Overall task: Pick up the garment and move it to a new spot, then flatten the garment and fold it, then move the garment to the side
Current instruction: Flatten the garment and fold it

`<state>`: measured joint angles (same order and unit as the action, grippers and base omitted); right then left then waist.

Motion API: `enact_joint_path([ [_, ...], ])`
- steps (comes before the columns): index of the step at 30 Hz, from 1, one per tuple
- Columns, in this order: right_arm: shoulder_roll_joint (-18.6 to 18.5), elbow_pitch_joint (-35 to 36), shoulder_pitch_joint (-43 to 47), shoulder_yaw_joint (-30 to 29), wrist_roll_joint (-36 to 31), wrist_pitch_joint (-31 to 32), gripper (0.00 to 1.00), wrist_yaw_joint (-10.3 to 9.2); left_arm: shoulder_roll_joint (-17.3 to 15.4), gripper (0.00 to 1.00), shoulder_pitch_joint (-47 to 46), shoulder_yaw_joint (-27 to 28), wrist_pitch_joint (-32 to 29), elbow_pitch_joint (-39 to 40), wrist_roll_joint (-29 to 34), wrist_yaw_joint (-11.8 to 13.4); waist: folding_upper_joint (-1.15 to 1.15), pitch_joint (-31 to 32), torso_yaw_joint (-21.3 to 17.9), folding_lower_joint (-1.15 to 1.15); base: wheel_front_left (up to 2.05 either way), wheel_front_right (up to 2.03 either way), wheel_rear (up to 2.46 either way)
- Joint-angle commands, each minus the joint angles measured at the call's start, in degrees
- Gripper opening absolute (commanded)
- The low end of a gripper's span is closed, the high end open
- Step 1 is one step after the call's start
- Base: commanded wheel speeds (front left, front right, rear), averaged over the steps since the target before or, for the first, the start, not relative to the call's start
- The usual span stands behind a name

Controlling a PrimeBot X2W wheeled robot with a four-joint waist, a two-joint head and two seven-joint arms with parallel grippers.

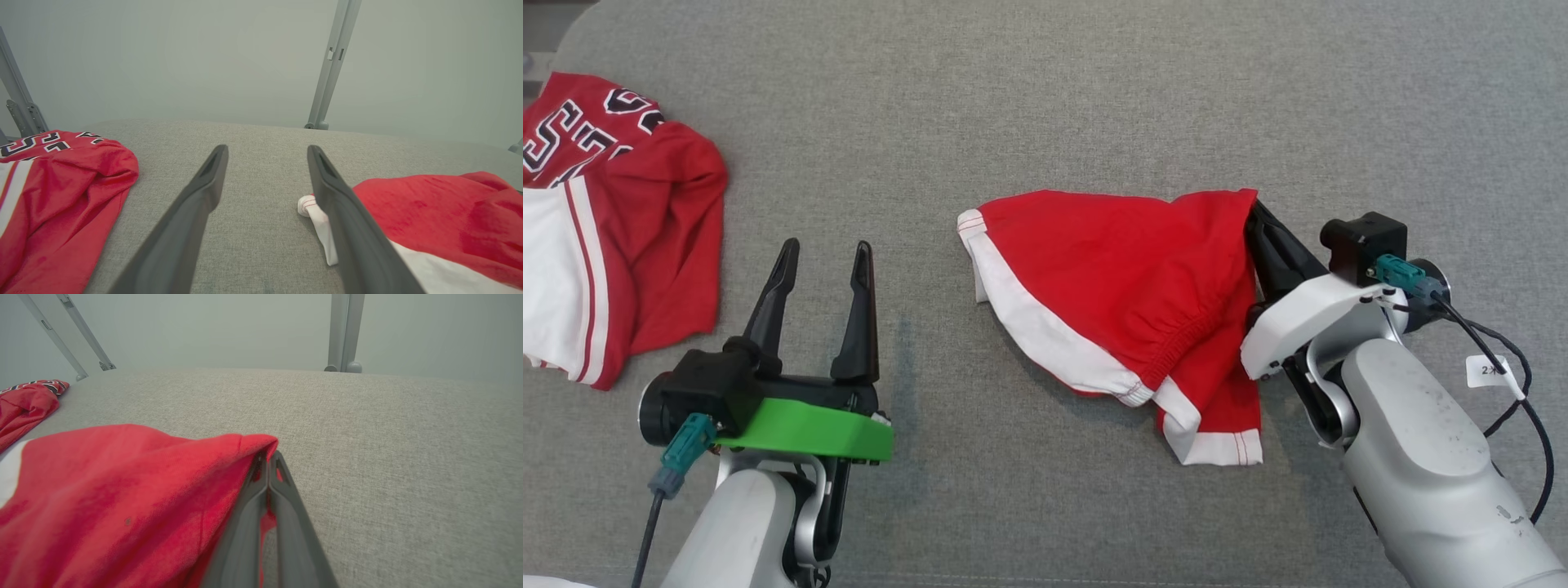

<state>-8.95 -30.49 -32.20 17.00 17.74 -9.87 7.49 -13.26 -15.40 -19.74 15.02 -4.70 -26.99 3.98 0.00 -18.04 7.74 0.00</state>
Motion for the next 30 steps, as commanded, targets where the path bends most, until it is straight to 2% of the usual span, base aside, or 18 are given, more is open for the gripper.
enact_joint_path([
  [1,0.1,-1.1,-0.9,0.2,0.4,-0.7,0.00,0.00,0.1,1.00,-1.1,0.4,0.2,-0.2,0.8,-0.4,0.00,-0.3,0.0,0.00,0.00,0.00,0.00],
  [2,0.2,-1.7,-1.3,0.1,0.6,-1.5,0.20,-0.01,0.1,1.00,-1.2,0.5,0.2,-0.4,0.7,-0.5,0.00,-0.3,-0.2,0.00,0.00,0.00,0.00],
  [3,0.4,-2.2,-1.5,0.2,1.2,-2.0,0.92,-0.01,0.1,1.00,-1.3,0.7,0.2,-0.5,0.8,-0.6,0.00,-0.1,-0.4,0.00,0.00,0.00,0.00],
  [4,0.5,-2.8,-1.5,0.3,1.5,-2.5,1.00,-0.01,0.1,1.00,-1.3,0.9,0.2,-0.5,1.0,-0.5,0.00,0.1,-0.7,0.00,0.00,0.00,0.00],
  [12,-0.9,-2.2,2.4,-1.8,2.2,-5.0,1.00,-0.01,-0.4,1.00,1.0,2.1,0.2,-0.7,1.4,-0.1,0.00,3.5,-3.1,0.00,0.00,0.00,0.00],
  [17,-1.4,1.9,7.4,-6.1,0.5,-5.3,1.00,-0.01,-1.2,1.00,3.1,3.0,0.2,-0.3,1.2,0.7,0.00,6.2,-5.0,0.00,0.00,0.00,0.00],
  [23,0.2,8.1,12.9,-10.5,-2.6,-5.3,1.00,-0.01,-2.8,1.00,5.9,3.7,-0.6,0.8,1.1,1.6,0.00,8.8,-7.6,0.00,0.00,0.00,0.00],
  [30,1.8,15.5,18.7,-12.2,-5.5,-3.4,1.00,-0.01,-3.8,1.00,8.0,3.2,-2.1,2.2,1.4,2.3,0.00,11.1,-9.8,0.00,0.00,0.00,0.00],
])
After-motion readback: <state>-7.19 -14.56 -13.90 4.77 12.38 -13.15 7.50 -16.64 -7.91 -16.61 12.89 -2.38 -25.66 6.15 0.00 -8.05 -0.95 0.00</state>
